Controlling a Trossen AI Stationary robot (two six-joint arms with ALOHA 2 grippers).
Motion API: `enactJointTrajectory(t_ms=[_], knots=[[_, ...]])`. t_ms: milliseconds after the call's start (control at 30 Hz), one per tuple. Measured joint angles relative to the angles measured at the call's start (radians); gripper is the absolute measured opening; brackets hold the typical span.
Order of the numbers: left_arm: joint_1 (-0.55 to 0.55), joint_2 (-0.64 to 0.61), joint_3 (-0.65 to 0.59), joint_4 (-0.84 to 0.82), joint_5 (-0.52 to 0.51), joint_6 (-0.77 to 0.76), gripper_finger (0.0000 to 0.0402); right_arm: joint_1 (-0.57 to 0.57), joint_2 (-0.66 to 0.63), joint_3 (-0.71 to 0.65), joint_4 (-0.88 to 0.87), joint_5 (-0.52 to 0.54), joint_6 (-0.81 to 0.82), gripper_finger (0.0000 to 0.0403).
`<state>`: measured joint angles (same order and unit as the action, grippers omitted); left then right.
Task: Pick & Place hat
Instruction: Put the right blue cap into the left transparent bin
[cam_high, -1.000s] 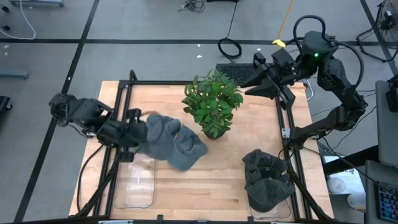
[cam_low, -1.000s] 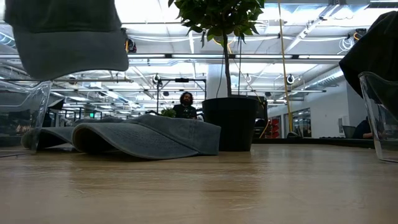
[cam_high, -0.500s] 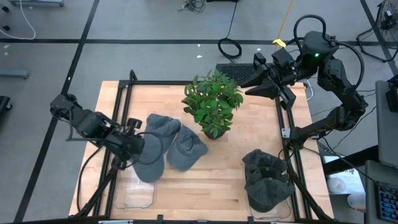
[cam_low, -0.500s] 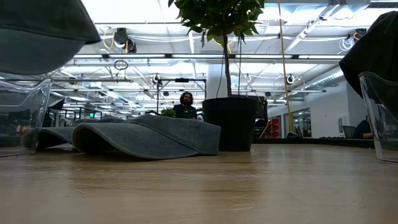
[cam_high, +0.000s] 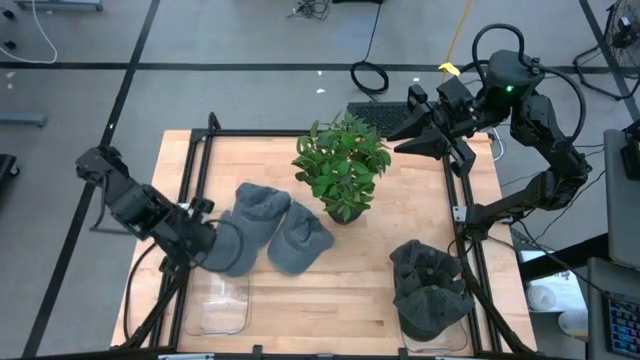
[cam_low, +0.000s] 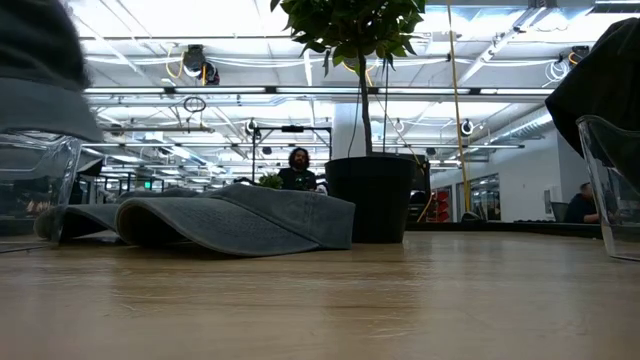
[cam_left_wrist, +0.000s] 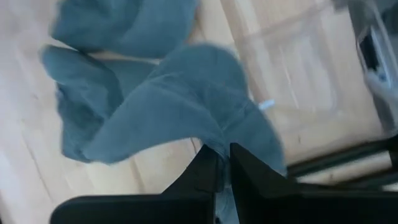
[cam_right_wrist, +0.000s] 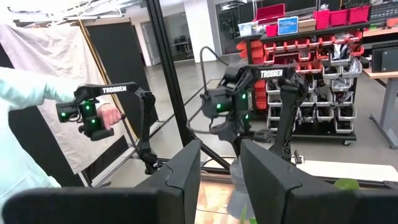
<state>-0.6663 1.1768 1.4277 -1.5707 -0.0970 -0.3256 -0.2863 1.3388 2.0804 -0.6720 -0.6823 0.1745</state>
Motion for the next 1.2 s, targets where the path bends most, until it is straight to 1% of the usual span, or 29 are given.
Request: enactJointTrajectory(t_ms=[167,267,500,733,867,1033,1133,1200], knots=[[-0.026,-0.003,-0.071,0.0,0.021,-0.043,0.0022,0.0,0.0,0.0,-0.002,0.0,0.0,0.0102],[-0.039,-0.032,-0.1,0.003,0.045,-0.108,0.0022,0.0,0.0,0.0,-0.003,0.0,-0.001,0.0102],[-0.092,-0.135,-0.098,0.002,0.039,-0.214,0.0022,0.0,0.0,0.0,-0.003,0.003,-0.003,0.0102],[-0.128,-0.169,-0.11,0.002,0.029,-0.209,0.0022,0.0,0.001,-0.035,0.005,0.004,-0.003,0.0102],[-0.128,-0.185,-0.177,-0.002,0.018,-0.236,0.0022,0.0,0.001,-0.063,0.01,0.004,-0.01,0.0102],[-0.104,-0.159,-0.271,0.004,-0.003,-0.245,0.0022,0.0,0.001,-0.084,0.01,0.004,-0.013,0.0102],[-0.069,-0.159,-0.301,-0.004,-0.013,-0.26,0.0022,0.0,0.001,-0.084,0.05,0.002,-0.036,0.0102],[-0.044,-0.152,-0.303,-0.003,-0.04,-0.245,0.0022,0.0,-0.003,-0.084,0.099,0.002,-0.041,0.0102]])
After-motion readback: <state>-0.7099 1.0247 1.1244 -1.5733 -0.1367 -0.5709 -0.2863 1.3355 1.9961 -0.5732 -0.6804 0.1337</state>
